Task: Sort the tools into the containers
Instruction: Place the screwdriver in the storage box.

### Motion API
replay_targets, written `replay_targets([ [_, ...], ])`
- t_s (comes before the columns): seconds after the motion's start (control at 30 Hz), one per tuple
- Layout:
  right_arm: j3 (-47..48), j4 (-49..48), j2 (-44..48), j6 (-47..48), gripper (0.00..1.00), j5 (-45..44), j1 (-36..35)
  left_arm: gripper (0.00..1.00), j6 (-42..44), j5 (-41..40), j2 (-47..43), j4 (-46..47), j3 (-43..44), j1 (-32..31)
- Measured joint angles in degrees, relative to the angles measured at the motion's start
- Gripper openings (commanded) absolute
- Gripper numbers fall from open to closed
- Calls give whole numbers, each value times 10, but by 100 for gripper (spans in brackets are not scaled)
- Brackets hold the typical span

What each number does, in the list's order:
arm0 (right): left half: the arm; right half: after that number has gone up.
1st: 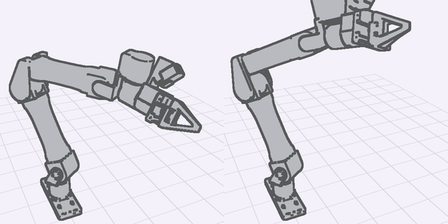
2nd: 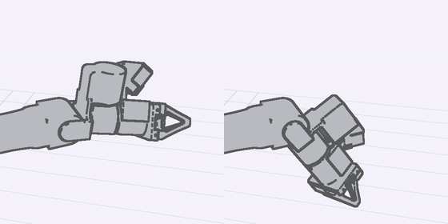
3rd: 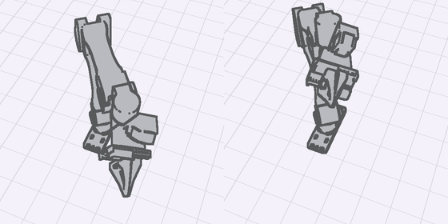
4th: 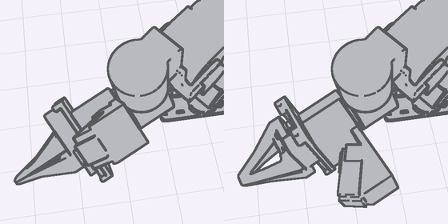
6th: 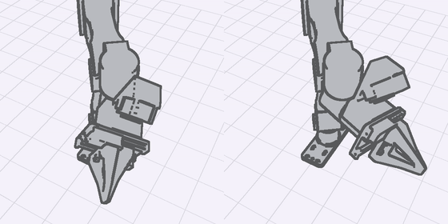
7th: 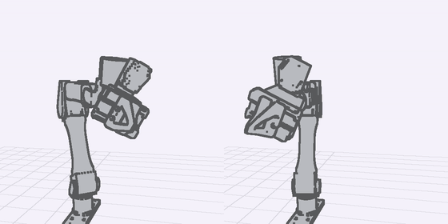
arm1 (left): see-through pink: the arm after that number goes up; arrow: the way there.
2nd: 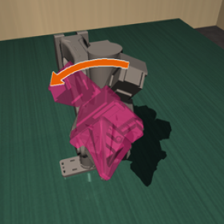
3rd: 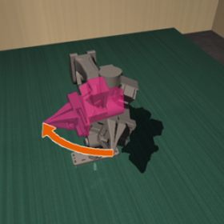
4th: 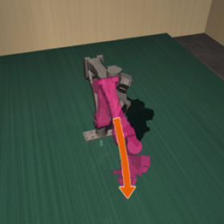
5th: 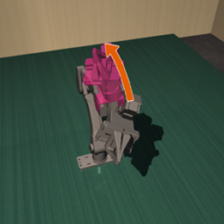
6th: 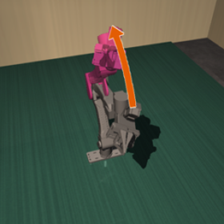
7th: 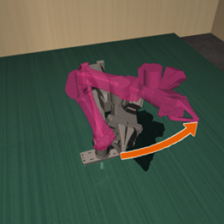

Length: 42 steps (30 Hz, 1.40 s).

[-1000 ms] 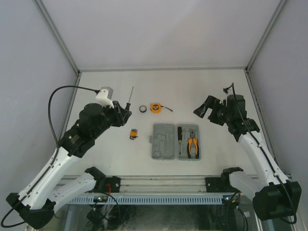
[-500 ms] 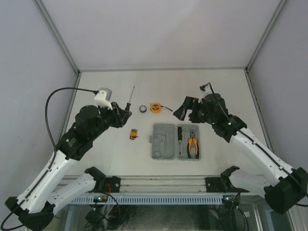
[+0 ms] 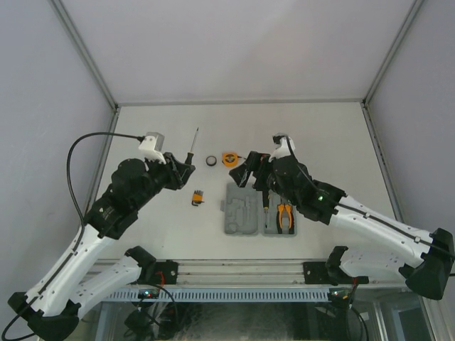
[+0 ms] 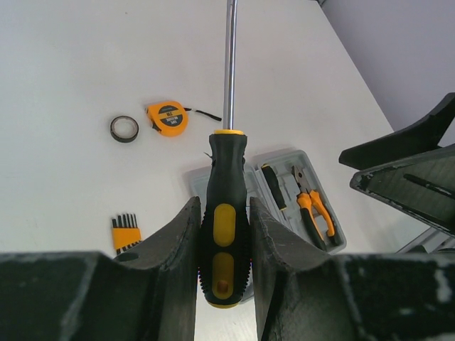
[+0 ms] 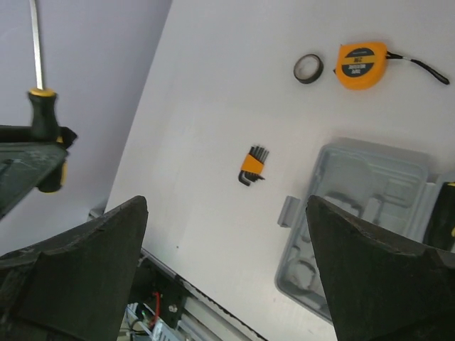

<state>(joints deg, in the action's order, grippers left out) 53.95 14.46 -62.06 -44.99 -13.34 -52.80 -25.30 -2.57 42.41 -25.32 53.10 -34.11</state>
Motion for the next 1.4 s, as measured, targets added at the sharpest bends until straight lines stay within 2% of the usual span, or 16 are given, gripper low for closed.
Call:
replay_targets([
  [0.27, 0, -66, -8, -34, 85, -56, -51, 0, -17, 3, -14, 26, -39, -19],
  [0.47, 0, -102, -11, -64, 83, -53, -63, 0, -28, 13, -22, 56, -64, -38],
  [0.57, 0, -134, -11, -89, 81, -46, -64, 0, -29, 16, -24, 69, -73, -42],
  [0.8, 0, -197, -20, -132, 67, -24, -64, 0, -31, 32, -24, 86, -77, -42],
  [1.23, 2, -223, -100, -155, 48, 55, -57, 0, -30, 69, -19, 108, -80, -47],
  [1.4, 9, -228, -101, -155, 47, 67, -57, 0, -25, 80, -19, 110, -82, -48],
])
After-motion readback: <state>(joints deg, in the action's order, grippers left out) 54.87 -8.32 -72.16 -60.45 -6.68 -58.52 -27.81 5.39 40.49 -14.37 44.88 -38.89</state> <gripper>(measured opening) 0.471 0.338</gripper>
